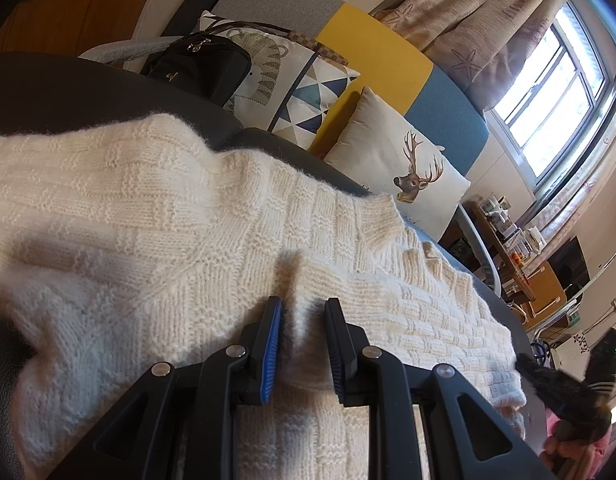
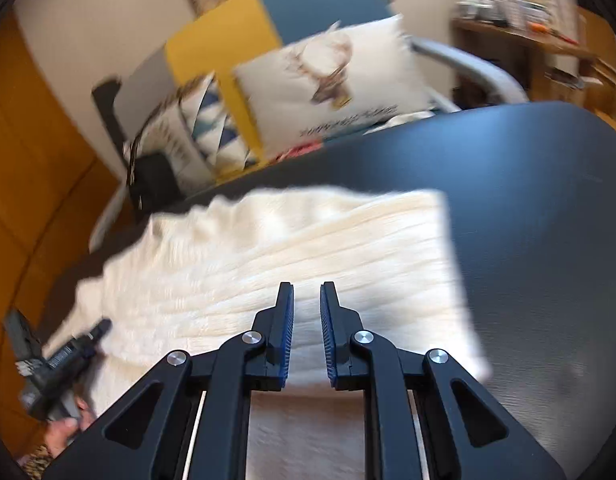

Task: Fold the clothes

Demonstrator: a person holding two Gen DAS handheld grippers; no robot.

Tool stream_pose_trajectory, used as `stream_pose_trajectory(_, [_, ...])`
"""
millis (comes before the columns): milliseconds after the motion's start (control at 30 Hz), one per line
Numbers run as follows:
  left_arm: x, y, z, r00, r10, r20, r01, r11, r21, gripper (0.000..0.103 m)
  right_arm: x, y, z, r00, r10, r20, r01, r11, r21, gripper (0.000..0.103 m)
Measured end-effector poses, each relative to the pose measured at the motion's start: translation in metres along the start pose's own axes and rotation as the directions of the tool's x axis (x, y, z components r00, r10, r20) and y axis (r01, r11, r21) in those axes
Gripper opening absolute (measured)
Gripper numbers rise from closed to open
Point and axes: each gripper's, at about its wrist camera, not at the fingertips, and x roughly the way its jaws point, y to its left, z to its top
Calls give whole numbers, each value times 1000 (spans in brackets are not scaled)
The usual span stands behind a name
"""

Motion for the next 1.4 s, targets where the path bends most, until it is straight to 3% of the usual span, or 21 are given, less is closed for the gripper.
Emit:
stream_pose_trajectory(67, [0,0,0,1000,-4,-1,4,1000,-4,21,24,19,-3,998,-35,-47,32,998,-61,15])
stream_pose_trajectory(133, [0,2,0,1000,-14,-1,14,1000,-14,21,24,28,-8,998,-66,18,67,992,-103,15])
stream_pose_trajectory(333, [-5,8,5,999,-33,-34,31,998,-53,21,35,33,-5,996,-82,27,85,990,-116,15])
stream_pose_trajectory(667, [-90,60,29,998,39,51,-37,998,-44,21,18,28,-10,996,-83,35,87,989,-121,15])
stream_pose_trajectory(733, [-106,93,34,994,87,66,-76,986,-150,22,17,27,-10,996,-81,33,84,990,-117,15])
stream_pose_trajectory(800, [-121,130,38,987,140,77,-115,957,-265,22,18,28,-10,996,-84,33,88,989,-121,15])
stream_pose_trajectory(867, [-139,169,41,976,196,90,-148,911,-385,22,18,29,-10,995,-92,35,95,987,-126,15])
stream_pose_trajectory(1067, [-189,276,39,934,346,86,-203,715,-669,24,17,30,-9,994,-100,35,104,986,-132,15])
stream_pose_trajectory(1167, [-203,314,37,929,358,92,-175,646,-743,24,17,30,-9,994,-100,36,104,986,-133,15])
stream_pose_trajectory(1233, [-206,336,35,941,310,135,-88,610,-788,24,17,30,-9,994,-102,36,105,985,-134,15])
stream_pose_trajectory(1333, [-207,354,33,950,265,166,-2,535,-845,24,17,30,-9,994,-104,36,108,985,-135,15])
stream_pose_trajectory(1400, [-205,356,37,951,262,164,-4,540,-842,24,17,30,-9,994,-104,37,108,985,-135,15])
